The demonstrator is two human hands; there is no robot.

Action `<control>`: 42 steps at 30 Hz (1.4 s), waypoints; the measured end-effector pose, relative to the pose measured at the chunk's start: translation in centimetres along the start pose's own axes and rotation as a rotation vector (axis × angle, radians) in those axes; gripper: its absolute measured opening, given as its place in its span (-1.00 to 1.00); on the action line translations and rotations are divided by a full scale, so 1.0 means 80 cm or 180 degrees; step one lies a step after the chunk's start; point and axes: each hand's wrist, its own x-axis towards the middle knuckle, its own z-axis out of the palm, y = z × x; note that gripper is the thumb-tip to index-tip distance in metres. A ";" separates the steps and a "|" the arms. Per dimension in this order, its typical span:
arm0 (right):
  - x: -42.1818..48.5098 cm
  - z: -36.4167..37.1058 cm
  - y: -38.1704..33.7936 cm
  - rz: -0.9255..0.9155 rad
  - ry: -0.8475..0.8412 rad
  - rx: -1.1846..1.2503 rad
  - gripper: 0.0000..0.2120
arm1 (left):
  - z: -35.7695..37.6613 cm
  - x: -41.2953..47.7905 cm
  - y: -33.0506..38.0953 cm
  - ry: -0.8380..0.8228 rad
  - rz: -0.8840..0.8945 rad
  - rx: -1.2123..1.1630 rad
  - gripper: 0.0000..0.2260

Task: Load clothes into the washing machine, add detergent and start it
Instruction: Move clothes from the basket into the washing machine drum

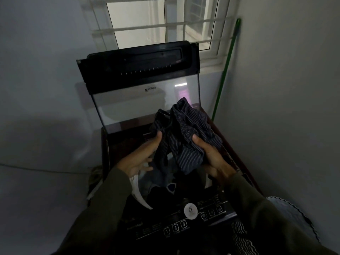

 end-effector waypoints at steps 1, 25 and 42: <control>0.003 0.001 -0.003 0.0051 -0.0069 0.0028 -0.29 | -0.002 0.004 -0.004 -0.0260 0.0023 -0.0436 -0.26; 0.125 -0.078 0.111 0.1870 0.0811 -0.1645 -0.64 | 0.001 0.171 -0.143 0.0717 -0.0548 -0.2352 -0.38; 0.253 -0.234 0.303 0.1924 0.1461 -0.3168 -0.37 | -0.011 0.290 -0.235 0.1379 -0.1014 -0.2182 -0.51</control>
